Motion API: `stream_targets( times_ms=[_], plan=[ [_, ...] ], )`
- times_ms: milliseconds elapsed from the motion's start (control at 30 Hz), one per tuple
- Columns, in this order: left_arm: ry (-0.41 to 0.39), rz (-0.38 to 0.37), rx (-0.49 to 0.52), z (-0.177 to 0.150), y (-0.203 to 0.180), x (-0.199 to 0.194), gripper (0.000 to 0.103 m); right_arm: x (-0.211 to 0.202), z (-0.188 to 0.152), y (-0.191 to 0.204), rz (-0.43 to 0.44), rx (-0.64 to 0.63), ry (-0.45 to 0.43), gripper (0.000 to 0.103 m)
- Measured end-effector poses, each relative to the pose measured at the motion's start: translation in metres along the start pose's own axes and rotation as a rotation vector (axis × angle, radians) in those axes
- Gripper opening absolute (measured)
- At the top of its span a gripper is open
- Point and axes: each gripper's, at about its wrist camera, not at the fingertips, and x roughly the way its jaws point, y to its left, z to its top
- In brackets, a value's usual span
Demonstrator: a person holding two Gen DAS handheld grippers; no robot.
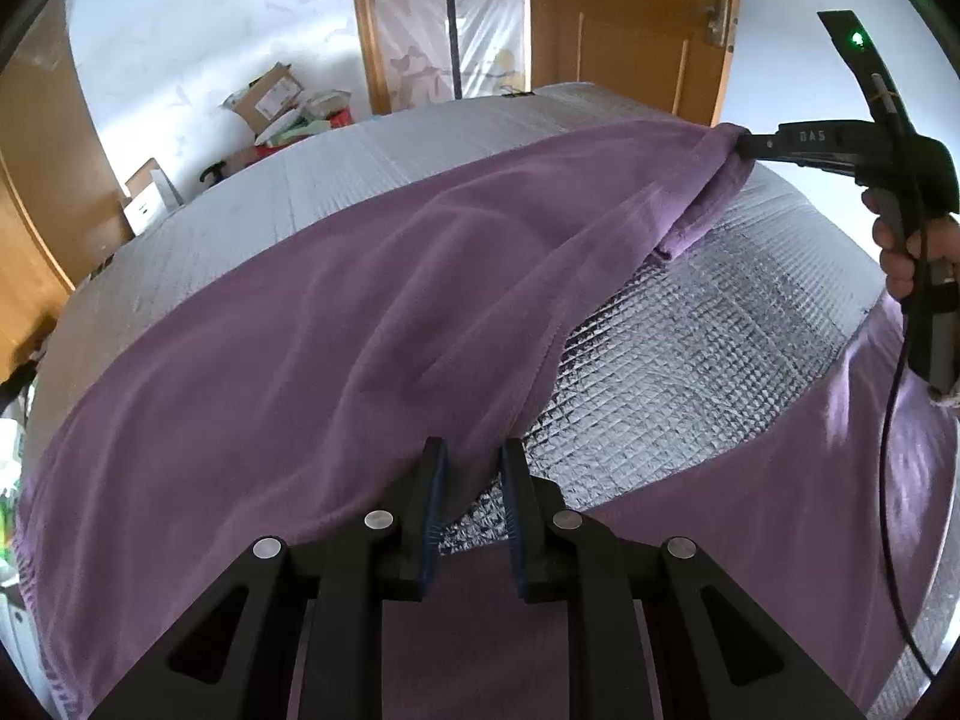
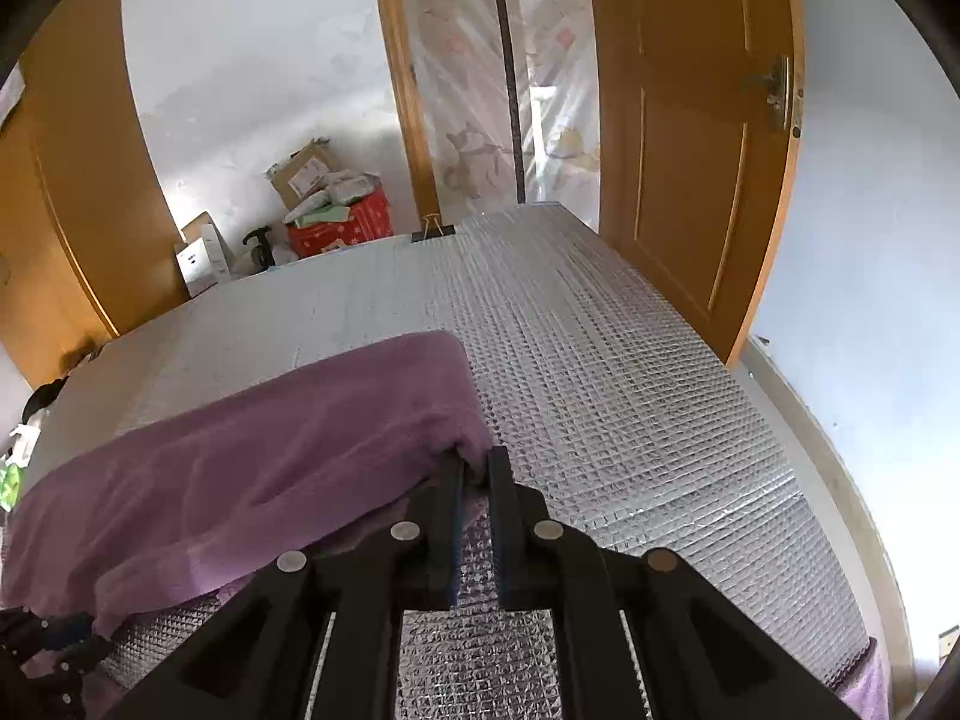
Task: Fold clothes
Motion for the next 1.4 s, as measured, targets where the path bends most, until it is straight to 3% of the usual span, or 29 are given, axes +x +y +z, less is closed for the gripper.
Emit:
stream_targets(
  times_ms=[367, 433, 500, 600, 833, 1167, 1400],
  plan=[
    [-0.006, -0.053, -0.081, 0.009, 0.014, 0.011, 0.019, 0.008, -0.006, -0.004, 0.030, 0.016, 0.027, 0.008],
    [-0.013, -0.072, -0.104, 0.008, 0.019, 0.010, 0.010, 0.002, -0.003, 0.001, 0.047, 0.004, 0.003, 0.008],
    [-0.014, -0.092, -0.132, 0.007, 0.024, 0.010, 0.009, -0.006, 0.000, 0.008, 0.069, -0.005, -0.028, 0.008],
    [-0.017, -0.117, -0.174, 0.005, 0.029, 0.008, 0.009, -0.019, 0.007, 0.019, 0.141, -0.008, -0.066, 0.008],
    [-0.030, -0.111, -0.164, 0.001, 0.028, 0.007, 0.009, -0.035, 0.017, 0.068, 0.291, -0.086, -0.103, 0.008],
    [-0.041, -0.141, -0.198, -0.005, 0.032, 0.007, 0.009, -0.024, -0.003, 0.128, 0.453, -0.202, -0.013, 0.008],
    [-0.043, -0.145, -0.199, -0.005, 0.033, 0.008, 0.009, -0.021, -0.019, 0.143, 0.490, -0.238, 0.045, 0.008]
  ],
)
